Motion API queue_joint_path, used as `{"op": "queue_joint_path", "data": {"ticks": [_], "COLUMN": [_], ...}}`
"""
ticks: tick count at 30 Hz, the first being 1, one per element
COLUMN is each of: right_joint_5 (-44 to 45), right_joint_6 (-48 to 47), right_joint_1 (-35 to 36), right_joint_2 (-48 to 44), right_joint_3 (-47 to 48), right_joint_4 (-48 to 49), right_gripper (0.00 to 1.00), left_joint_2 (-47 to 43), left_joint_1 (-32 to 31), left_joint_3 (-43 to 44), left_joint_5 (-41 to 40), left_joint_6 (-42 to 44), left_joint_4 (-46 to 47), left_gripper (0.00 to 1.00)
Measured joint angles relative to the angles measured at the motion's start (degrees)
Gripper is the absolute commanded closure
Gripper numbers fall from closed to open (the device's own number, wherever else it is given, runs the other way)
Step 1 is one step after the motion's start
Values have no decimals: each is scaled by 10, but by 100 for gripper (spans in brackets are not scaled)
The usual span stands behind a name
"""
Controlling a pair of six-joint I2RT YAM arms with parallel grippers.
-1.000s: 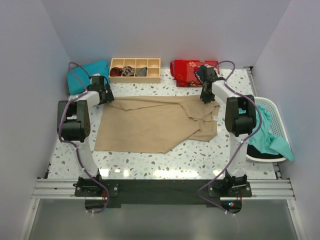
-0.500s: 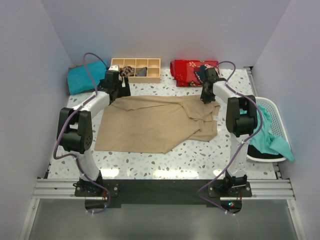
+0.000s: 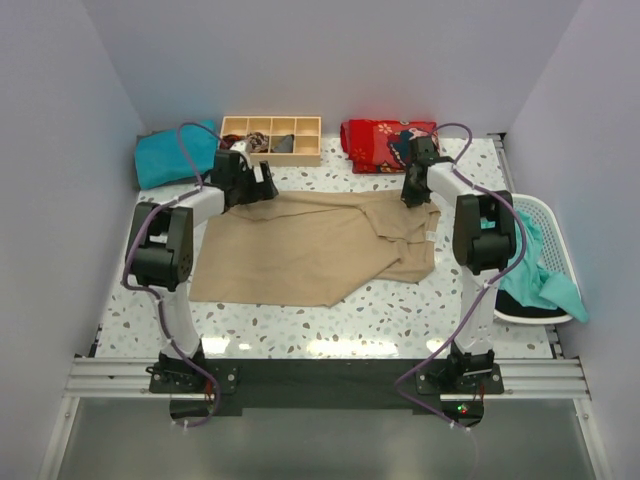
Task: Fold and stack the t-shirts
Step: Fold the flattened tshirt in 1/3 of the way
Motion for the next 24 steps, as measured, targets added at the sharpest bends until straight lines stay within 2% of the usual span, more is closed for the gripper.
{"op": "queue_joint_path", "data": {"ticks": [3,9,24], "right_joint_5": [-2,-1,4], "right_joint_6": [0,-1,-2], "right_joint_1": [-1,-1,-1], "right_joint_2": [0,0,0], "right_joint_3": [0,0,0], "right_joint_4": [0,0,-1], "right_gripper": [100,100,100], "left_joint_2": [24,32,0], "left_joint_1": [0,0,0], "left_joint_3": [0,1,2], "left_joint_5": [50,58,-81], "left_joint_6": [-19,-23,29], "left_joint_4": [19,12,-123], "left_gripper": [0,0,0]}}
